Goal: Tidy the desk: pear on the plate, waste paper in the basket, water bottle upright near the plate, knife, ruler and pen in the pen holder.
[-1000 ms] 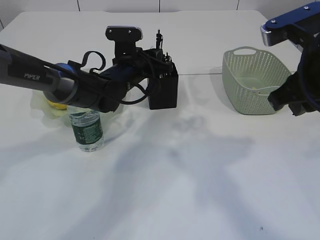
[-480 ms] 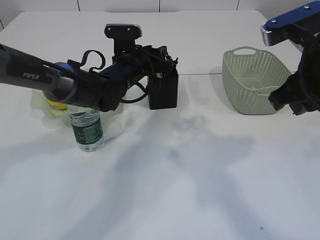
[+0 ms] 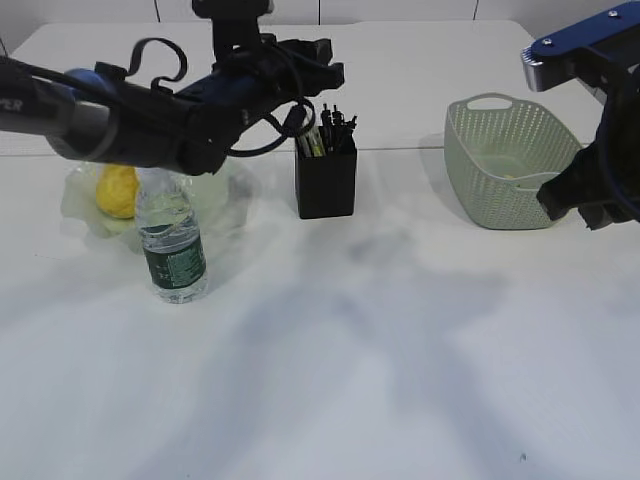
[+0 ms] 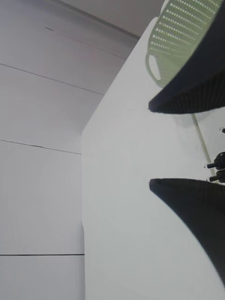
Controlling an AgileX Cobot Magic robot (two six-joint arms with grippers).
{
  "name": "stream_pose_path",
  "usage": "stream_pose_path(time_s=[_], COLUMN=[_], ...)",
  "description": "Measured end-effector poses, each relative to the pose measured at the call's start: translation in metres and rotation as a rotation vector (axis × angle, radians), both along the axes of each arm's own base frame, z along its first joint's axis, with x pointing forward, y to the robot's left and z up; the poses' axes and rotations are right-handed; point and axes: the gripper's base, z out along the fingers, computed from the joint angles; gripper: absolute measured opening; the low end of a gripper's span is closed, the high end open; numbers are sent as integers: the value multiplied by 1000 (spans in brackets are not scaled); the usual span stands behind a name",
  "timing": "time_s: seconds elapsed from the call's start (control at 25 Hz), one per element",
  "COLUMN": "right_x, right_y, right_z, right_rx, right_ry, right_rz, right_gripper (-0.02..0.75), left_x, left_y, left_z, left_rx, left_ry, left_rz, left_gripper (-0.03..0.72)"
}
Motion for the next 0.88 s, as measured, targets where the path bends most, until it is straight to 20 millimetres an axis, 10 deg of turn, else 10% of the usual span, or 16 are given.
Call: stream_pose_path(time_s=[0.88], right_x=[7], right_y=[-4], right_z=[5], right_rx=[-70], right_ry=[-81], right_rz=[43], right_gripper=[281], left_x=[-44], left_y=[141], left_z=[120], left_rx=[219], left_ry=[560], left_rz=[176], left_gripper=[330])
